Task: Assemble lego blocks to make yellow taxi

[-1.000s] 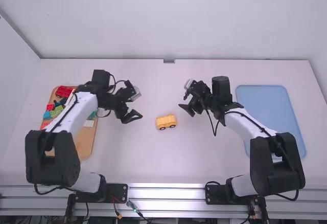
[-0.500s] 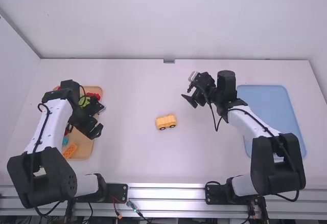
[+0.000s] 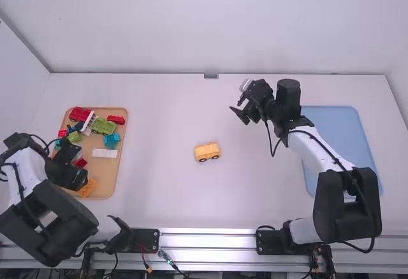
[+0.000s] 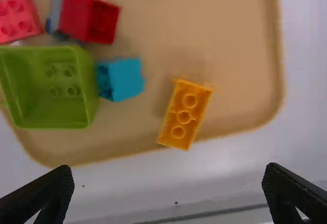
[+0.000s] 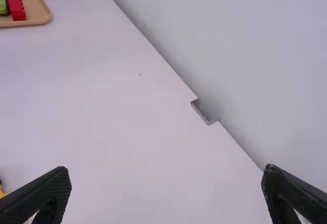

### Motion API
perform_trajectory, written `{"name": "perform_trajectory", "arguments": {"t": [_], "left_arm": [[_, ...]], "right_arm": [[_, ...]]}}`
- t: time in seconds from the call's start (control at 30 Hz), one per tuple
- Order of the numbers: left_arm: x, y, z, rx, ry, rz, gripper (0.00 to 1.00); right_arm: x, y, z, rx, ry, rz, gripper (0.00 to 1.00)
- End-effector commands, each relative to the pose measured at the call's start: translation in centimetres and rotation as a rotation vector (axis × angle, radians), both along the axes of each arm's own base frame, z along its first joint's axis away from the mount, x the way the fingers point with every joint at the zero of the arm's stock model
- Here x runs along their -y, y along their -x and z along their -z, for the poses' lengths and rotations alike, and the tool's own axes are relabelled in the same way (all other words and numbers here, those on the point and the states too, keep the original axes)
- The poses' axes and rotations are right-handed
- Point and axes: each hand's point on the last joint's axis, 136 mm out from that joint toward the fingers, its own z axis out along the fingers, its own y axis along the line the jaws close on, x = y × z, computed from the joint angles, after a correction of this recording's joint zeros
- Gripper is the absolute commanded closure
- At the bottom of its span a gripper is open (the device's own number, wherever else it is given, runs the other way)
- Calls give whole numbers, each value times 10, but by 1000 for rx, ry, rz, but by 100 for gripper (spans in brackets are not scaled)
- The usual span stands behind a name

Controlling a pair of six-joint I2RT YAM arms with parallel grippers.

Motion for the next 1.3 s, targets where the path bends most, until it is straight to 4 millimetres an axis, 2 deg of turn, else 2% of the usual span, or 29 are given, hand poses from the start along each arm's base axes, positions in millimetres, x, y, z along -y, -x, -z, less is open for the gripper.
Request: {"name": "perform_trajectory", "arguments": {"t": [0.0,0.13,0.5,1.03,1.27], "left_arm": [[6,7,10,27,26,82,1],[9,5,24,40,11,167,0],[2,10,61,-1,24,133,9],[-5,4,88,-81,137,114,9],[-6,10,92,-116,129,114,17]], "right_arm": [[-4,-4,-23,54,-13,-7,1],[-4,-4,-23,52,-14,-9,1],[-3,-5,-25,49,-28,3,1],[-3,-5,-24,50,-28,4,1],[-2,-5,-23,46,-26,7,1]]}}
